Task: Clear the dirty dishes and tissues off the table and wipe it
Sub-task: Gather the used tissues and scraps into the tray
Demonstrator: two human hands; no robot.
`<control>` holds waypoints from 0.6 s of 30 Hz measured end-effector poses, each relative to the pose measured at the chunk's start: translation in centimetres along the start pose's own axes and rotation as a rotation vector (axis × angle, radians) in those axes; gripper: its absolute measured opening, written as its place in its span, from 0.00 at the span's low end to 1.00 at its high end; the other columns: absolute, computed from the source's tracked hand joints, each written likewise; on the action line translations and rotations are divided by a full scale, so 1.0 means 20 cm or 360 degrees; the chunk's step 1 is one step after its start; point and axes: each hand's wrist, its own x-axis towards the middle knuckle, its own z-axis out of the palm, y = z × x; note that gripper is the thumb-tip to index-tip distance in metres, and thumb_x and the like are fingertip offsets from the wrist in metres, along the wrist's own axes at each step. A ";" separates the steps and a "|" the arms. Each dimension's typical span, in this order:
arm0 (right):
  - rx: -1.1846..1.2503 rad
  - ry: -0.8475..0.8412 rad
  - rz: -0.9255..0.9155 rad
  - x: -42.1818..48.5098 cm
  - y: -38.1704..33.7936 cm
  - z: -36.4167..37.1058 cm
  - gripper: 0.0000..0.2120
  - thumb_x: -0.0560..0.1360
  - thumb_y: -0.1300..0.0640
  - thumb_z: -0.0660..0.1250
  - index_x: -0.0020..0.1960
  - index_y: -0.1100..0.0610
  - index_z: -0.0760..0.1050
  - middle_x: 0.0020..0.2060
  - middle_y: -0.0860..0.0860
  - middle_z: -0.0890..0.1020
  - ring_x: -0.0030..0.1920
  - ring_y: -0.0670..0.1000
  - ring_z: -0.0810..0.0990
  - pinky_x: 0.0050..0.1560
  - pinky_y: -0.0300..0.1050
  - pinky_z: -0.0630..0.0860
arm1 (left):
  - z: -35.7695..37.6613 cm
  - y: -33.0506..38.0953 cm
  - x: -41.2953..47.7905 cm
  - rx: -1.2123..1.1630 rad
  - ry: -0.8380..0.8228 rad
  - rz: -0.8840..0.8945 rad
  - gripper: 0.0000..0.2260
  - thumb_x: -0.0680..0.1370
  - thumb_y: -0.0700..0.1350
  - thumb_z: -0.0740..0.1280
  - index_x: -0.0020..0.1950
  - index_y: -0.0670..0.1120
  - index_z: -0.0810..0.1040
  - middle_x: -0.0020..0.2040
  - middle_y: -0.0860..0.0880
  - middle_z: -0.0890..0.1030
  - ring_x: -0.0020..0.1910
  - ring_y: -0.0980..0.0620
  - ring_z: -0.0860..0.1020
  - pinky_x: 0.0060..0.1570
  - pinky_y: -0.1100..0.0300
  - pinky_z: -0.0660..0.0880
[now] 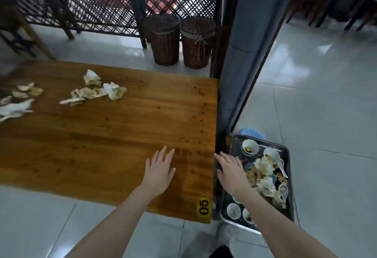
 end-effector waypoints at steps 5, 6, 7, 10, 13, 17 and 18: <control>-0.0057 0.0056 -0.0223 0.08 -0.45 0.04 0.25 0.80 0.58 0.57 0.76 0.50 0.57 0.74 0.51 0.63 0.74 0.52 0.58 0.73 0.53 0.54 | -0.14 -0.42 -0.19 0.0020 0.0098 -0.0187 0.25 0.83 0.54 0.53 0.79 0.55 0.48 0.80 0.50 0.47 0.78 0.45 0.48 0.73 0.42 0.51; -0.0063 0.0058 -0.0270 0.10 -0.52 0.04 0.25 0.80 0.58 0.57 0.76 0.51 0.57 0.74 0.51 0.62 0.75 0.52 0.58 0.73 0.53 0.53 | -0.16 -0.49 -0.21 0.0010 0.0118 -0.0230 0.25 0.83 0.54 0.53 0.79 0.55 0.48 0.80 0.50 0.46 0.78 0.45 0.47 0.74 0.42 0.51; -0.0062 0.0051 -0.0309 0.12 -0.60 0.05 0.25 0.81 0.58 0.56 0.76 0.51 0.57 0.74 0.51 0.62 0.75 0.52 0.58 0.74 0.53 0.53 | -0.19 -0.56 -0.24 -0.0010 0.0129 -0.0275 0.26 0.83 0.54 0.53 0.79 0.55 0.47 0.80 0.50 0.46 0.78 0.45 0.47 0.74 0.42 0.50; -0.0059 0.0022 -0.0395 0.18 -0.80 0.07 0.25 0.81 0.58 0.55 0.77 0.51 0.56 0.75 0.51 0.61 0.75 0.52 0.57 0.74 0.53 0.52 | -0.24 -0.74 -0.32 -0.0081 0.0167 -0.0389 0.26 0.83 0.54 0.54 0.79 0.55 0.49 0.80 0.50 0.48 0.78 0.46 0.48 0.74 0.43 0.50; -0.0045 0.0015 -0.0457 0.26 -1.00 0.12 0.25 0.81 0.59 0.56 0.77 0.51 0.56 0.75 0.51 0.62 0.75 0.52 0.57 0.75 0.53 0.53 | -0.27 -0.91 -0.39 -0.0158 0.0213 -0.0489 0.26 0.83 0.54 0.55 0.79 0.55 0.50 0.80 0.50 0.49 0.78 0.46 0.49 0.74 0.43 0.51; -0.0046 0.0005 -0.0554 0.38 -1.21 0.19 0.26 0.81 0.59 0.57 0.77 0.51 0.56 0.74 0.50 0.63 0.74 0.50 0.58 0.75 0.52 0.53 | -0.30 -1.12 -0.45 -0.0225 0.0251 -0.0614 0.26 0.82 0.55 0.55 0.79 0.55 0.51 0.80 0.50 0.50 0.78 0.46 0.50 0.74 0.43 0.51; -0.0050 -0.0004 -0.0579 0.42 -1.25 0.21 0.26 0.81 0.59 0.57 0.76 0.51 0.56 0.74 0.50 0.64 0.74 0.50 0.59 0.75 0.52 0.54 | -0.32 -1.17 -0.45 -0.0246 0.0258 -0.0638 0.26 0.82 0.56 0.55 0.79 0.55 0.51 0.80 0.50 0.50 0.78 0.46 0.50 0.74 0.43 0.51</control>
